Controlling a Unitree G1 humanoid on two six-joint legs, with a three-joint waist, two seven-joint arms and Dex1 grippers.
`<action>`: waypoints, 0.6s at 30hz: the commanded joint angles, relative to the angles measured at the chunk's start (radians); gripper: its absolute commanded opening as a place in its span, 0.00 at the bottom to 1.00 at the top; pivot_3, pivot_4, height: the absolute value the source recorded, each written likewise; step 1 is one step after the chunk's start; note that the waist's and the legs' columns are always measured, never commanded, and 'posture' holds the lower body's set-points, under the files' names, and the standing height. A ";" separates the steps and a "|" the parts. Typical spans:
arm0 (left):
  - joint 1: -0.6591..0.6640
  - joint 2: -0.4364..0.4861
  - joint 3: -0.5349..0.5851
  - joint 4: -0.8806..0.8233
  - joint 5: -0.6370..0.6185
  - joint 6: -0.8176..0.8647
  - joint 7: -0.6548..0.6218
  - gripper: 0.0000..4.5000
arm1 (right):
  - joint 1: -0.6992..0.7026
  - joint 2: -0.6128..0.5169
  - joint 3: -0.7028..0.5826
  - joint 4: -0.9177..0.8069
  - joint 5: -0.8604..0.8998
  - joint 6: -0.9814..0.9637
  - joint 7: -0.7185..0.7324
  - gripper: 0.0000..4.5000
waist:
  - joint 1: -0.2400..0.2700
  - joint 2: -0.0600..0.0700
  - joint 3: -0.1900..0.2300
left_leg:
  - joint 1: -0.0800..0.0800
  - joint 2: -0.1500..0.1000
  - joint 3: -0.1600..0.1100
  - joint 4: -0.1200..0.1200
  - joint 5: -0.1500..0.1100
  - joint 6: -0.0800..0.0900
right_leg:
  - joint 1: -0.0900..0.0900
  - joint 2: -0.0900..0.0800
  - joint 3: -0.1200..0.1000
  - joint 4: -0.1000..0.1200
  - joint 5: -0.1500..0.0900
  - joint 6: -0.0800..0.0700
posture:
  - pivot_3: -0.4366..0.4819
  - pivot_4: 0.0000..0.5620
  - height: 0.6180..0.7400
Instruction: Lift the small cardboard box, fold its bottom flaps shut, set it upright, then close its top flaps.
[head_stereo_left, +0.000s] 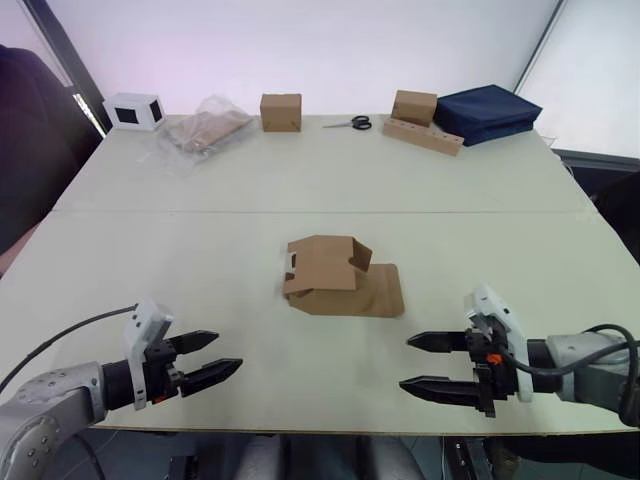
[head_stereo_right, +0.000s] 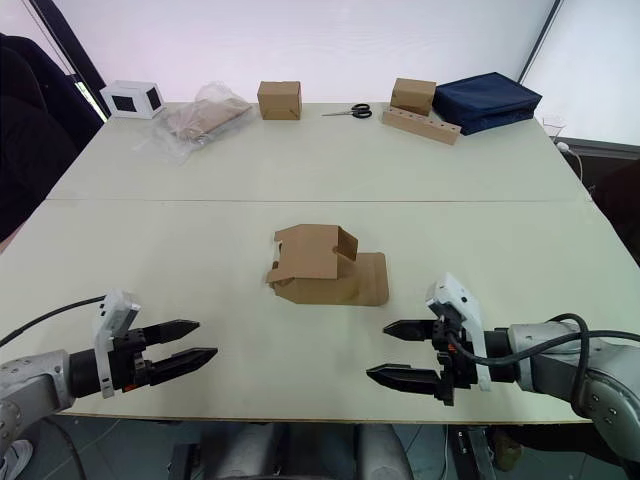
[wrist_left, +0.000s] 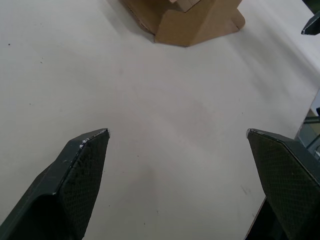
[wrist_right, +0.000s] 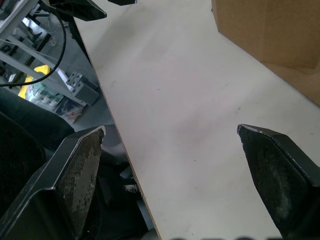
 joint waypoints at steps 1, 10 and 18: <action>0.004 0.007 0.010 -0.013 0.011 -0.028 -0.010 1.00 | 0.006 0.005 -0.003 -0.004 -0.009 -0.027 0.017 0.99 | 0.000 0.000 0.000 | 0.000 0.000 0.000 0.000 0.000 0.000 | 0.000 0.000 0.000 0.000 0.000 0.000 | 0.48 0.27 1.00; 0.001 0.002 0.023 -0.016 -0.023 0.001 0.003 1.00 | 0.024 0.011 0.006 0.008 -0.051 -0.063 0.037 0.99 | 0.000 0.000 0.000 | 0.000 0.000 0.000 0.000 0.000 0.000 | 0.000 0.000 0.000 0.000 0.000 0.000 | 0.48 0.27 1.00; -0.008 0.025 0.011 -0.003 0.010 -0.020 -0.014 1.00 | 0.001 0.022 0.022 0.029 -0.079 -0.089 0.042 0.99 | 0.000 0.000 0.000 | 0.000 0.000 0.000 0.000 0.000 0.000 | 0.000 0.000 0.000 0.000 0.000 0.000 | 0.48 0.27 1.00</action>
